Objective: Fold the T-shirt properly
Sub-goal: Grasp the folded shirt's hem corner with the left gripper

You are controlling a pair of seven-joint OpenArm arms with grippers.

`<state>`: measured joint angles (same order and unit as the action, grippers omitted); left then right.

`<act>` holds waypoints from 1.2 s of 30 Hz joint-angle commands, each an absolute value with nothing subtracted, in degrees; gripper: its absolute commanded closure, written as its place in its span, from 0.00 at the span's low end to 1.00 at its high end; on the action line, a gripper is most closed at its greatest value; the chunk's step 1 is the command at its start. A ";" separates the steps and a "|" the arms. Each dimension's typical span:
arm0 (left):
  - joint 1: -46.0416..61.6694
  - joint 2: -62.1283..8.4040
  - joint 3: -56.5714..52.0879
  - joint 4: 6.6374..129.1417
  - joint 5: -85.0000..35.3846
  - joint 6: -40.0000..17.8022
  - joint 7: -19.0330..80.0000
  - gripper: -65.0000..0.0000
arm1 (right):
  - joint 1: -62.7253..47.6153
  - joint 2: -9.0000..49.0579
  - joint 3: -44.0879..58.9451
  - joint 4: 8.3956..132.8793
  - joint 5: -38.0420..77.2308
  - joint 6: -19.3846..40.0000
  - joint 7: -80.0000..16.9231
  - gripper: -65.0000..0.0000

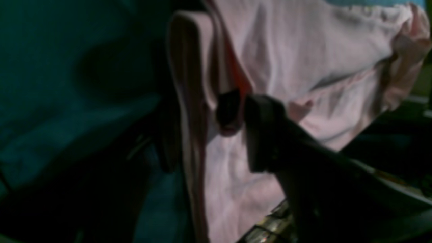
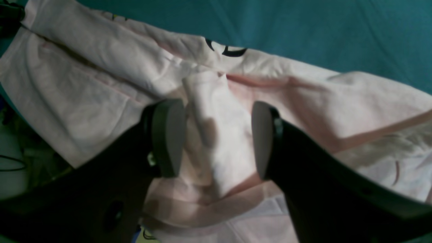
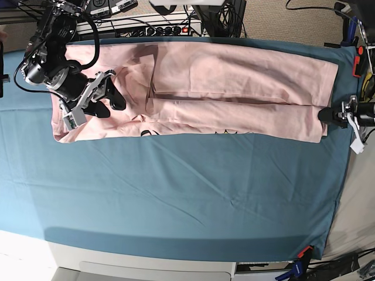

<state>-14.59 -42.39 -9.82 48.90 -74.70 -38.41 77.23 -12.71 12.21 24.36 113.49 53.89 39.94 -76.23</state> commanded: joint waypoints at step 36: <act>-10.35 -41.30 -9.98 51.18 -80.20 -38.68 78.43 1.00 | -12.21 12.86 24.67 114.37 51.79 40.00 -73.45 0.50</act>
<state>-10.00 -40.01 -9.87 50.83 -80.25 -38.85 77.17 -12.71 12.23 24.36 113.49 50.70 39.92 -74.81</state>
